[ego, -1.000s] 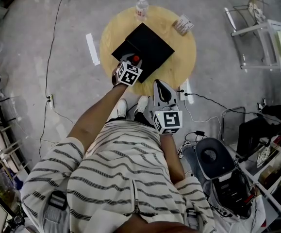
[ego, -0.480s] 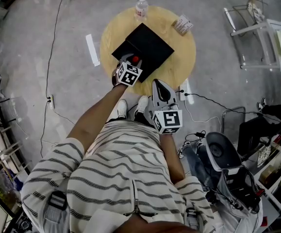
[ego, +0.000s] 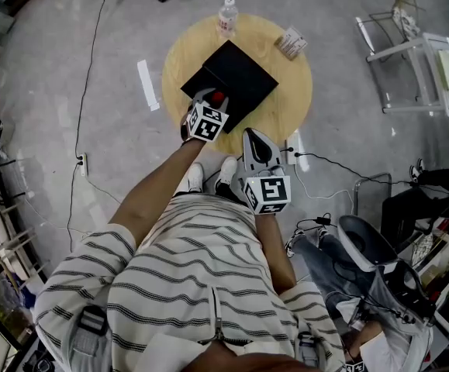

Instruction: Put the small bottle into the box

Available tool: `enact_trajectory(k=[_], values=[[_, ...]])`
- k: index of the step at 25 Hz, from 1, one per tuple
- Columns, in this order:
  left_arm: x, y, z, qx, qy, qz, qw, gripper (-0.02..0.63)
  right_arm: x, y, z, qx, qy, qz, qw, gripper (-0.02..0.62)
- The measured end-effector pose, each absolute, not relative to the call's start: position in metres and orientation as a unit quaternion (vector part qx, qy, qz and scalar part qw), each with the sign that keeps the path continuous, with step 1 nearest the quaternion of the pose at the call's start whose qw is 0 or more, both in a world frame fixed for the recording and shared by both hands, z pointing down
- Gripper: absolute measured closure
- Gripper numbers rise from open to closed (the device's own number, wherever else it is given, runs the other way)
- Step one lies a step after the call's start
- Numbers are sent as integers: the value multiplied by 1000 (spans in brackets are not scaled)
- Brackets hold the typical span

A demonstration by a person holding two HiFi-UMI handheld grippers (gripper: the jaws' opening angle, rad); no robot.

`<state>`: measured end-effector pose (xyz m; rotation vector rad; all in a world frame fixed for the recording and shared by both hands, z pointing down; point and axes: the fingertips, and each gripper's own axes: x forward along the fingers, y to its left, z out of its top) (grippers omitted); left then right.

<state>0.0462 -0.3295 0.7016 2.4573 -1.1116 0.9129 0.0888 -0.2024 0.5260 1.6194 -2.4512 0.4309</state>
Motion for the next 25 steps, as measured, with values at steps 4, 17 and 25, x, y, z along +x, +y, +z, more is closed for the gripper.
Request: enact_trajectory(k=[4, 17, 25], values=[[43, -325, 691, 855, -394, 302, 150, 459, 87, -199, 523, 544, -823, 139, 85, 586], [35, -293, 644, 870, -401, 255, 131, 511, 83, -182, 517, 551, -820, 133, 78, 586], [36, -276, 616, 886, -391, 220, 114, 532, 87, -179, 514, 555, -819, 122, 75, 586]])
